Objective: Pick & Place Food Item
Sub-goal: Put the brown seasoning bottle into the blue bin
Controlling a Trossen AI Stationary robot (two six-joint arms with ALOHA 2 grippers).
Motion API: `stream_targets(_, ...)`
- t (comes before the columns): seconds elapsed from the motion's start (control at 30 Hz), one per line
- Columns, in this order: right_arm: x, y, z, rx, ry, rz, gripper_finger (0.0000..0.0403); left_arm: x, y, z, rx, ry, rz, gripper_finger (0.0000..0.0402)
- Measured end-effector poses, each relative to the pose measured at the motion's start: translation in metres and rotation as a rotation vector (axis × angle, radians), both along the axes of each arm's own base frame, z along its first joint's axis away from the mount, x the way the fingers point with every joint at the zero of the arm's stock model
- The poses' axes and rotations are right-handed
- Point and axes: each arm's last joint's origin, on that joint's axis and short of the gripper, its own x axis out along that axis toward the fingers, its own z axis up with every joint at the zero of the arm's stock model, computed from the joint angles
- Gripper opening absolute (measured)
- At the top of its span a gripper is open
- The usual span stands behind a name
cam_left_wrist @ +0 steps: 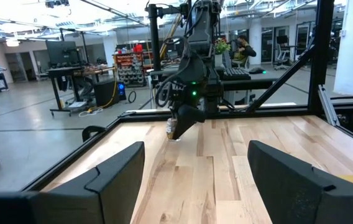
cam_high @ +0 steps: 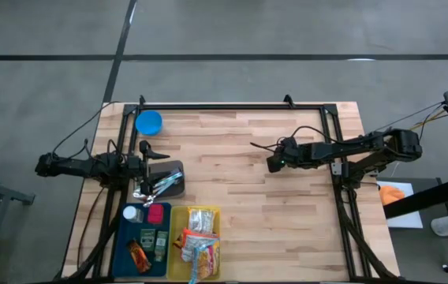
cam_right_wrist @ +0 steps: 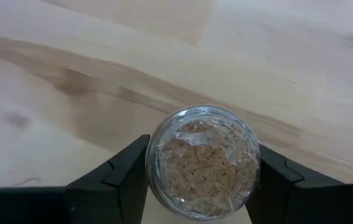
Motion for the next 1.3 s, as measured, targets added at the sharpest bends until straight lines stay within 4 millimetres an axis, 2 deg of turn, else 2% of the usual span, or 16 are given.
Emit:
stream_targets(0.33, 0.035, 0.009, 0.043, -0.088, -0.108, 0.109, 0.0190, 0.000, 0.000, 0.000, -0.003, -0.001, 0.000, 0.0287)
stream_targets(0.6, 0.065, 0.028, 0.071, -0.135, -0.173, 0.212, 0.0198, 0.000, 0.000, 0.000, -0.002, -0.001, 0.000, 0.0287)
stream_targets(0.93, 0.138, 0.050, 0.087, -0.184, -0.116, 0.365, 0.0200, 0.000, 0.000, 0.000, -0.002, 0.000, 0.000, 0.0287)
stream_targets(1.13, 0.184, 0.067, 0.088, -0.181, -0.084, 0.488, 0.0200, 0.000, 0.000, 0.000, -0.002, 0.000, 0.000, 0.0287)
stream_targets(1.3, 0.214, 0.086, 0.086, -0.200, -0.093, 0.564, 0.0201, 0.000, 0.000, 0.000, -0.002, 0.000, 0.000, 0.0287)
